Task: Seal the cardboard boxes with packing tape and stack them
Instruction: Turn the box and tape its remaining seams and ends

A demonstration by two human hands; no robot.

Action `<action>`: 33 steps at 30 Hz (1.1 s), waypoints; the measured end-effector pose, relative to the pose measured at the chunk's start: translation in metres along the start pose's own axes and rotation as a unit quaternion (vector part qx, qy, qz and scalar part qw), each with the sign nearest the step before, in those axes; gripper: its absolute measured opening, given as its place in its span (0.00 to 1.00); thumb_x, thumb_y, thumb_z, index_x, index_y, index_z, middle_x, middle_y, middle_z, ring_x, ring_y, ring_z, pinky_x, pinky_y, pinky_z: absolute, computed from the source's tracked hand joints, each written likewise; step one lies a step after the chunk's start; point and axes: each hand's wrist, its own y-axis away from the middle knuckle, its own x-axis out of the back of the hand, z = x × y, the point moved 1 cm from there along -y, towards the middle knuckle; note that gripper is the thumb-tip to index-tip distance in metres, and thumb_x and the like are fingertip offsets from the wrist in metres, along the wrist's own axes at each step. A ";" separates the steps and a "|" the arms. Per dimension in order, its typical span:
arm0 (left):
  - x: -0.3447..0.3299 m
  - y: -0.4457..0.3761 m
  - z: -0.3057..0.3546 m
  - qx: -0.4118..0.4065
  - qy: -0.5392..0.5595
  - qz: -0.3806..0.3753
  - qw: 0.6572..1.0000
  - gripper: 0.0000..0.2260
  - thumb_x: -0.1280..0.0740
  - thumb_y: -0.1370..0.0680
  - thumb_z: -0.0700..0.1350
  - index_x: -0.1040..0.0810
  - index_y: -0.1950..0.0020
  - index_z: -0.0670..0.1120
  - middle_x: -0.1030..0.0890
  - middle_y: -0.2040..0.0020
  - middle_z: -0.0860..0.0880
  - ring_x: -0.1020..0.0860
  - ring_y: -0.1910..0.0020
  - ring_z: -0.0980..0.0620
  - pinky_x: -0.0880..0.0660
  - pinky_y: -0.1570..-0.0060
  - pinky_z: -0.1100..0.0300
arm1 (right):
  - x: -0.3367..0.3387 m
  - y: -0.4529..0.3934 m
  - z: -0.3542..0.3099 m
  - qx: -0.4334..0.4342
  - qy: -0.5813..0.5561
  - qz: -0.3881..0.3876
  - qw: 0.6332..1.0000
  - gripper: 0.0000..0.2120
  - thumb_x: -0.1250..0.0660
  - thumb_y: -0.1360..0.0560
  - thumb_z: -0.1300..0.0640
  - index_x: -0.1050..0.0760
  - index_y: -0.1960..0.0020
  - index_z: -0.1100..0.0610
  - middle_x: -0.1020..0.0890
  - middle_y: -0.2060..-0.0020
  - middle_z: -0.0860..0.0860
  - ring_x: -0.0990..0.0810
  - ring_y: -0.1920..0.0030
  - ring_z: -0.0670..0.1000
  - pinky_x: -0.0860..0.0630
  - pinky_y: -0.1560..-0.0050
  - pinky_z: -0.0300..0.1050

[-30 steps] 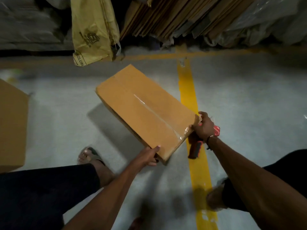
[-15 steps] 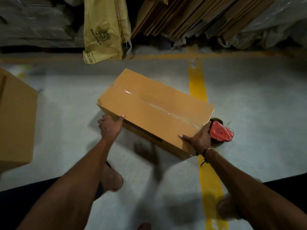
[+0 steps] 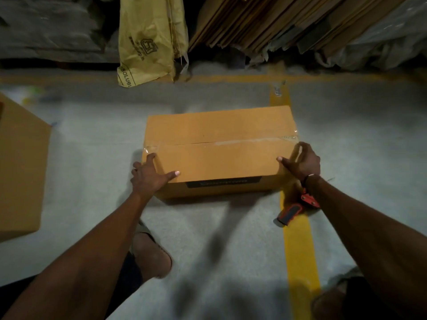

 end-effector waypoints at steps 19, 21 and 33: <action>-0.105 0.210 0.079 0.031 0.131 -0.064 0.989 0.32 0.24 0.23 0.53 0.39 0.30 0.44 0.24 0.34 0.36 0.25 0.35 0.33 0.25 0.43 0.45 | -0.055 0.186 0.007 0.008 -0.066 -0.148 0.987 0.49 0.27 0.23 0.46 0.57 0.16 0.53 0.46 0.18 0.59 0.38 0.22 0.62 0.34 0.28 0.53; -0.119 0.225 0.093 0.002 0.136 -0.091 0.986 0.26 0.25 0.22 0.50 0.35 0.34 0.43 0.22 0.35 0.39 0.22 0.37 0.36 0.24 0.44 0.47 | -0.053 0.199 0.025 -0.095 -0.142 -0.101 0.980 0.55 0.24 0.26 0.44 0.60 0.16 0.51 0.35 0.21 0.59 0.31 0.26 0.64 0.29 0.32 0.54; -0.098 0.211 0.099 -0.116 0.079 0.026 0.990 0.03 0.34 0.17 0.46 0.25 0.45 0.49 0.23 0.44 0.44 0.23 0.48 0.42 0.26 0.54 0.53 | -0.019 0.207 0.085 -0.203 -0.404 -0.176 0.874 0.28 0.28 0.22 0.66 0.30 0.25 0.54 0.20 0.45 0.53 0.21 0.57 0.52 0.17 0.57 0.57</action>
